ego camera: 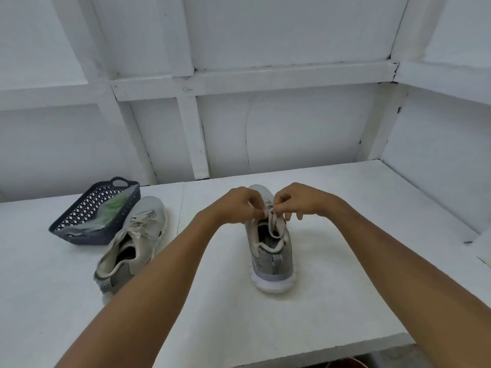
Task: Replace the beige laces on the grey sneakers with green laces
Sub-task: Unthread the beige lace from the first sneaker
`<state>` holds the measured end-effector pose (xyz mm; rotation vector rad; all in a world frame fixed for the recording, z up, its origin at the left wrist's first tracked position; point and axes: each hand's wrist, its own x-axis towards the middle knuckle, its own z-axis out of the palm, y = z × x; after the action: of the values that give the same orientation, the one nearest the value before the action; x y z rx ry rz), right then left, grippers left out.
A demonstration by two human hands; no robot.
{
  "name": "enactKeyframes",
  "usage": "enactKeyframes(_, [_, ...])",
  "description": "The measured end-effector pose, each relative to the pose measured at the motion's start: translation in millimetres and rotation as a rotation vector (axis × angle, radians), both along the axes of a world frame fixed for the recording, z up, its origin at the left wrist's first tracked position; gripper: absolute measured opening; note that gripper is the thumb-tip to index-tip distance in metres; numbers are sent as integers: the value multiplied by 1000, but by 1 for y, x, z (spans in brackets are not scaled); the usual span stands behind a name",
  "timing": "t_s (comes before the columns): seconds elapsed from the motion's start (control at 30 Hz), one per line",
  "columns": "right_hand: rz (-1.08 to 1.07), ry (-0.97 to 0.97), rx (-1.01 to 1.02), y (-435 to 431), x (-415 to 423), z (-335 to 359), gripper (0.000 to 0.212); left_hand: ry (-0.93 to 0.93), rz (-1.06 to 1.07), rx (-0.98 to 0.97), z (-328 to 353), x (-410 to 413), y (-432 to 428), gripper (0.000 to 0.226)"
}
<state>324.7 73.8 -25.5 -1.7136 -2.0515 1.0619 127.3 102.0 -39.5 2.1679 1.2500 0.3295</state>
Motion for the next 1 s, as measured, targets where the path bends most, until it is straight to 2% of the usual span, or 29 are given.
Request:
enactKeyframes(0.17, [83,163,-168,23,17,-3,11,-119,58,-150,-5,-5,8,19])
enactKeyframes(0.3, [42,388,-281,40,24,-15,12,-181,106,-205,-5,-4,7,14])
enactKeyframes(0.5, [34,698,-412,53,29,-17,13,-152,52,-251,-3,-5,8,18])
enactKeyframes(0.57, [81,854,-439,58,30,-19,23,-175,50,-249,-6,-6,9,18])
enactKeyframes(0.63, [144,930,-440,64,31,-24,35,-202,63,-234,-9,-6,8,20])
enactKeyframes(0.73, [128,791,-415,67,30,-28,31,-238,90,-247,-13,-8,8,21])
enactKeyframes(0.8, [158,545,-390,66,29,-28,17,-278,110,-283,-13,-11,10,19])
enactKeyframes(0.87, [224,338,-412,65,30,-28,13,-298,130,-309,-13,-12,13,21])
enactKeyframes(1.0, [263,252,-465,57,32,-27,23,-219,146,-270,-14,-4,16,20])
